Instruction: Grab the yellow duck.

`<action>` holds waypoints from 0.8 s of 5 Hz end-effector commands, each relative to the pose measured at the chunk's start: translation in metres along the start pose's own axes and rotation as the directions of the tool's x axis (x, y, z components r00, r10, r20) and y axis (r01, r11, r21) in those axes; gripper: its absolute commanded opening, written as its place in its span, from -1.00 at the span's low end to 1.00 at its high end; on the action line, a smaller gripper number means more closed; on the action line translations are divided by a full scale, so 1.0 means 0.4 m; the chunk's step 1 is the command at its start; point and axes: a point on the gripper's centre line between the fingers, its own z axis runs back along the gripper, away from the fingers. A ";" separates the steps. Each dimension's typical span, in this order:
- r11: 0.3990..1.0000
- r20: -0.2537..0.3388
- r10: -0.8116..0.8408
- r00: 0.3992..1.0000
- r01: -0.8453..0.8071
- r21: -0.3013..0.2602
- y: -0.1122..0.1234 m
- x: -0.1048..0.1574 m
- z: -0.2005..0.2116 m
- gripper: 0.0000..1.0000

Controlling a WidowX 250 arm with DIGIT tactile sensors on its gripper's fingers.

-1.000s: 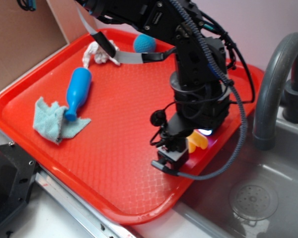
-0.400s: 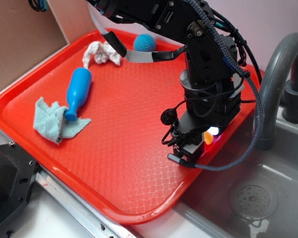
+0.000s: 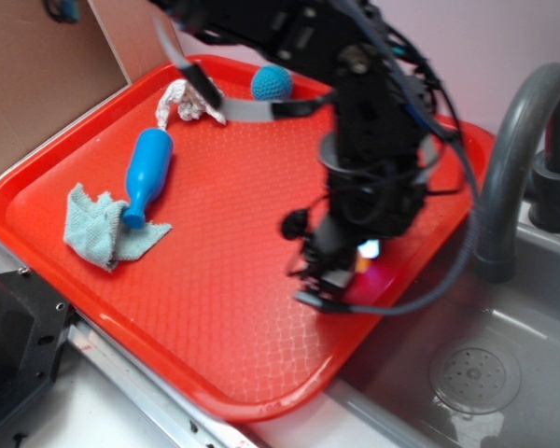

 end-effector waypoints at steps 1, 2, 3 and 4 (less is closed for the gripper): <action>0.875 0.074 0.478 0.875 -0.482 0.051 -0.024 -0.187 0.258 -1.00; 0.730 0.166 0.674 0.719 -0.684 0.000 -0.111 -0.280 0.348 -1.00; 0.537 0.195 0.829 0.523 -0.843 -0.024 -0.147 -0.297 0.378 -1.00; 0.450 0.176 0.885 0.432 -0.890 -0.077 -0.107 -0.263 0.340 -1.00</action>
